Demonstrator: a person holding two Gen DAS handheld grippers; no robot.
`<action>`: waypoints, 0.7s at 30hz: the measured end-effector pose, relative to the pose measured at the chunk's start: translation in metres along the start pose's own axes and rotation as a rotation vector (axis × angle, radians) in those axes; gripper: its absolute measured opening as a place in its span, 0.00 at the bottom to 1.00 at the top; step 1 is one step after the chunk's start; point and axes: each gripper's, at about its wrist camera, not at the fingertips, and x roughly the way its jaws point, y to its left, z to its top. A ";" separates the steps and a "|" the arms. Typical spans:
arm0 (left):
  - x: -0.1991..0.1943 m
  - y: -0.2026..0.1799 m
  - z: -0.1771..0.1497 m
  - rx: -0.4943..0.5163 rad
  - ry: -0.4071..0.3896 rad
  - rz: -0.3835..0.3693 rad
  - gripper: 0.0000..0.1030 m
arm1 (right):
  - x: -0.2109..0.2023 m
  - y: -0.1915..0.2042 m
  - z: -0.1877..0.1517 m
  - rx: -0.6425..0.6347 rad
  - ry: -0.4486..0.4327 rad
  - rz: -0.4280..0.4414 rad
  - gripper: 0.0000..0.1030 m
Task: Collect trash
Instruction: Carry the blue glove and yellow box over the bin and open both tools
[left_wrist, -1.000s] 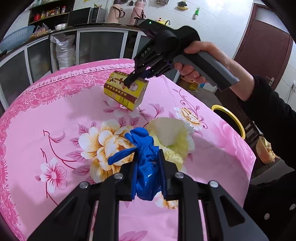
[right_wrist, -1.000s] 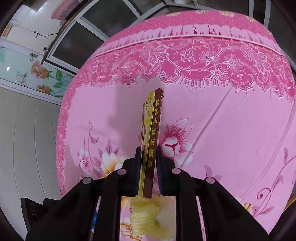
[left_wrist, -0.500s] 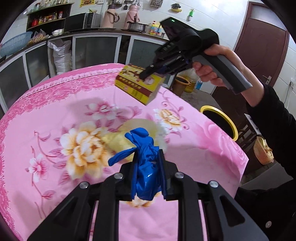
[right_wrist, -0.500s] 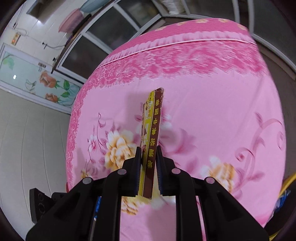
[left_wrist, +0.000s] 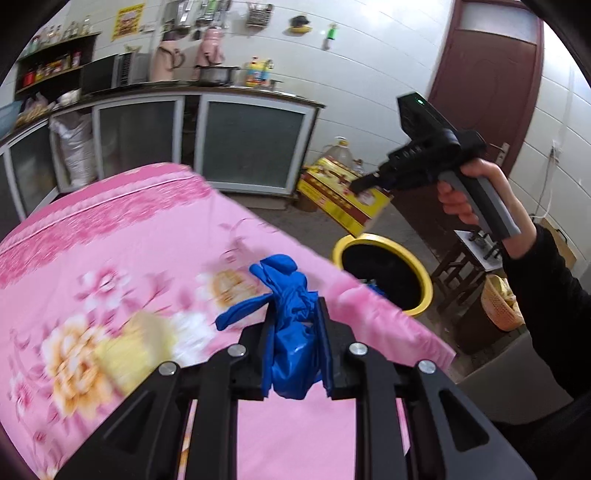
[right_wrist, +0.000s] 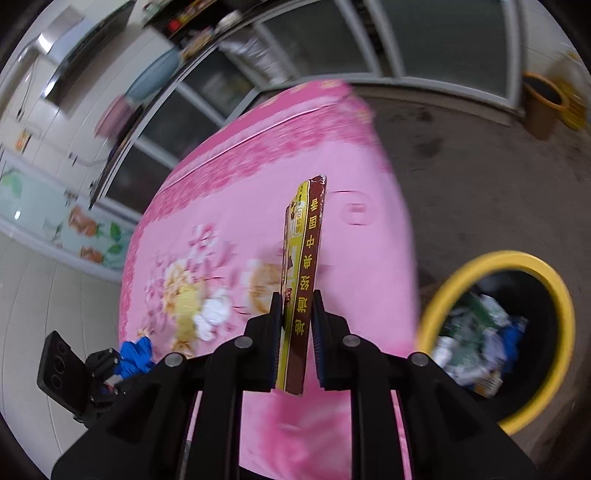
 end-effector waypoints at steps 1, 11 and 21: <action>0.010 -0.010 0.007 0.011 0.000 -0.015 0.18 | -0.009 -0.012 -0.005 0.014 -0.011 -0.008 0.15; 0.093 -0.096 0.040 0.085 0.038 -0.175 0.18 | -0.085 -0.125 -0.058 0.144 -0.113 -0.083 0.15; 0.167 -0.148 0.052 0.094 0.109 -0.234 0.18 | -0.083 -0.200 -0.092 0.238 -0.109 -0.101 0.15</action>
